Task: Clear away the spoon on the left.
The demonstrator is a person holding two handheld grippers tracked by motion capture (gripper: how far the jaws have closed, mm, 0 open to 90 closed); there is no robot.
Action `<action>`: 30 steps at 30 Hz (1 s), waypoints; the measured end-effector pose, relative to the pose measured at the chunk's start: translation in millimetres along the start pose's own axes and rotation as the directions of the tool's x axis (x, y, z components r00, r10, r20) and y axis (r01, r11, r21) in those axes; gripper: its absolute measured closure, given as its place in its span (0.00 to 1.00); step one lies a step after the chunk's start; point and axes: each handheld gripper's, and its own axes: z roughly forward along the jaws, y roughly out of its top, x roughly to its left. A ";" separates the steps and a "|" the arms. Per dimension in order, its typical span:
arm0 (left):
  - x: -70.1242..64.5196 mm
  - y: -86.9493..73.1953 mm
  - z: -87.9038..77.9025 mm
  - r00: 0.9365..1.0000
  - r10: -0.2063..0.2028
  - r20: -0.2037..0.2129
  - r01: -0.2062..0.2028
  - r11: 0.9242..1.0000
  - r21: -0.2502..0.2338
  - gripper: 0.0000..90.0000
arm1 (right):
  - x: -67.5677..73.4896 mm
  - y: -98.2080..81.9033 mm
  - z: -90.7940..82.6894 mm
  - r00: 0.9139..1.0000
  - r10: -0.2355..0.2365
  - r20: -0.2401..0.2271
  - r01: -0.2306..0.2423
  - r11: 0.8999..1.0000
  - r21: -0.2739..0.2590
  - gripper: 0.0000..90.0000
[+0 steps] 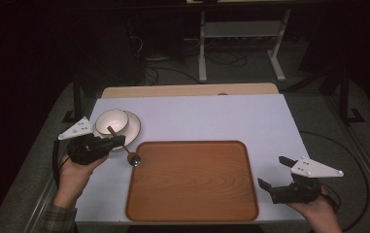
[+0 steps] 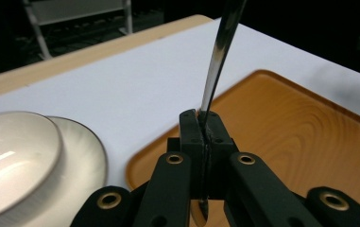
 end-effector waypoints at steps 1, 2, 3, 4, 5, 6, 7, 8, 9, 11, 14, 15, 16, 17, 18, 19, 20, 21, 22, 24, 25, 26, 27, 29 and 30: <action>-2.8 -2.3 1.5 1.000 0.003 0.006 -0.003 1.000 0.011 0.99 | 0.1 0.0 0.1 1.000 0.000 -0.001 0.000 1.000 0.000 0.00; -4.5 -3.5 2.2 1.000 0.004 0.013 -0.004 1.000 0.018 0.99 | 0.1 0.0 0.2 1.000 -0.001 -0.001 0.001 1.000 0.001 0.00; -7.2 -5.7 3.5 1.000 0.006 0.022 -0.006 1.000 0.026 0.99 | 0.0 0.0 0.3 1.000 -0.002 -0.001 0.002 1.000 0.001 0.00; -8.8 -6.9 4.4 1.000 0.007 0.027 -0.008 0.999 0.033 0.99 | -0.1 -0.2 0.3 1.000 -0.002 -0.001 0.002 1.000 0.002 0.00; -11.0 -9.2 6.2 0.999 0.011 0.032 -0.012 0.999 0.046 0.99 | -0.2 -0.4 0.3 1.000 -0.001 -0.001 0.001 1.000 0.002 0.00; -12.3 -10.8 7.3 0.999 0.010 0.035 -0.012 0.999 0.052 0.99 | -0.4 -0.6 0.2 1.000 -0.001 0.000 0.001 1.000 0.002 0.00; -13.6 -13.2 8.8 0.999 0.011 0.043 -0.014 0.998 0.060 0.99 | -0.6 -0.6 0.2 1.000 -0.001 0.000 0.001 1.000 0.002 0.00; -15.1 -15.5 10.6 0.999 0.009 0.048 -0.012 0.998 0.069 0.99 | -0.7 -0.6 0.1 1.000 -0.002 0.000 0.002 1.000 0.002 0.00; -16.3 -17.8 12.5 0.999 0.012 0.051 -0.016 0.997 0.078 0.99 | -0.7 -0.6 0.1 1.000 -0.001 0.000 0.001 1.000 0.001 0.00; -19.2 -21.7 16.9 0.998 0.011 0.057 -0.017 0.995 0.098 0.99 | -0.6 -0.7 0.1 1.000 -0.001 0.000 0.001 1.000 0.001 0.00; -23.2 -24.9 23.8 0.998 0.025 0.062 -0.033 0.991 0.132 0.99 | -0.4 -0.7 0.4 1.000 -0.002 0.001 0.002 1.000 0.003 0.00; -24.3 -25.3 25.9 0.997 0.029 0.065 -0.038 0.989 0.140 0.99 | -0.2 -0.6 0.3 1.000 -0.001 0.001 0.001 1.000 0.002 0.00; -25.3 -25.4 27.2 0.997 0.032 0.066 -0.041 0.990 0.138 0.99 | 0.0 -0.4 0.1 1.000 -0.001 0.001 0.001 1.000 0.002 0.00; -26.3 -25.1 28.1 0.997 0.033 0.063 -0.042 0.990 0.138 0.99 | 0.1 -0.3 0.0 1.000 -0.001 0.002 0.001 1.000 0.002 0.00; -26.8 -24.6 28.7 0.997 0.041 0.062 -0.049 0.989 0.138 0.99 | 0.1 -0.4 0.0 1.000 -0.001 0.002 0.001 1.000 0.002 0.00; -27.5 -24.4 29.2 0.997 0.041 0.060 -0.049 0.989 0.138 0.99 | 0.0 -0.6 0.1 1.000 0.000 0.002 0.000 1.000 0.002 0.00; -27.7 -24.3 29.7 0.997 0.042 0.061 -0.050 0.989 0.137 0.99 | -0.2 -0.7 0.3 1.000 -0.001 0.002 0.001 1.000 0.002 0.00; -27.9 -24.2 30.4 0.997 0.042 0.059 -0.050 0.989 0.136 0.99 | -0.3 -0.7 0.5 1.000 -0.002 0.002 0.002 1.000 0.003 0.00; -27.9 -24.0 31.5 0.997 0.040 0.059 -0.048 0.990 0.133 0.99 | -0.2 -0.8 0.7 1.000 -0.002 0.002 0.002 1.000 0.003 0.00; -28.4 -23.0 35.0 0.997 0.042 0.061 -0.050 0.990 0.131 0.99 | 0.2 -0.6 0.8 1.000 -0.004 0.001 0.004 1.000 0.004 0.00; -28.7 -22.5 36.8 0.997 0.044 0.065 -0.052 0.990 0.129 0.99 | 0.4 -0.5 0.8 1.000 -0.004 0.000 0.004 1.000 0.004 0.00; -29.0 -22.1 38.3 0.997 0.043 0.068 -0.052 0.991 0.127 0.99 | 0.5 -0.5 0.8 1.000 -0.003 0.000 0.003 1.000 0.004 0.00; -29.3 -21.5 40.3 0.996 0.047 0.072 -0.056 0.990 0.127 0.99 | 0.6 -0.5 0.7 1.000 -0.003 0.000 0.003 1.000 0.004 0.00; -29.8 -20.5 45.5 0.995 0.057 0.080 -0.067 0.990 0.123 0.99 | 0.7 -0.4 0.7 1.000 -0.003 0.001 0.003 1.000 0.003 0.00; -29.8 -20.1 47.4 0.995 0.055 0.083 -0.065 0.991 0.121 0.99 | 0.6 -0.4 0.8 1.000 -0.002 0.001 0.002 1.000 0.004 0.00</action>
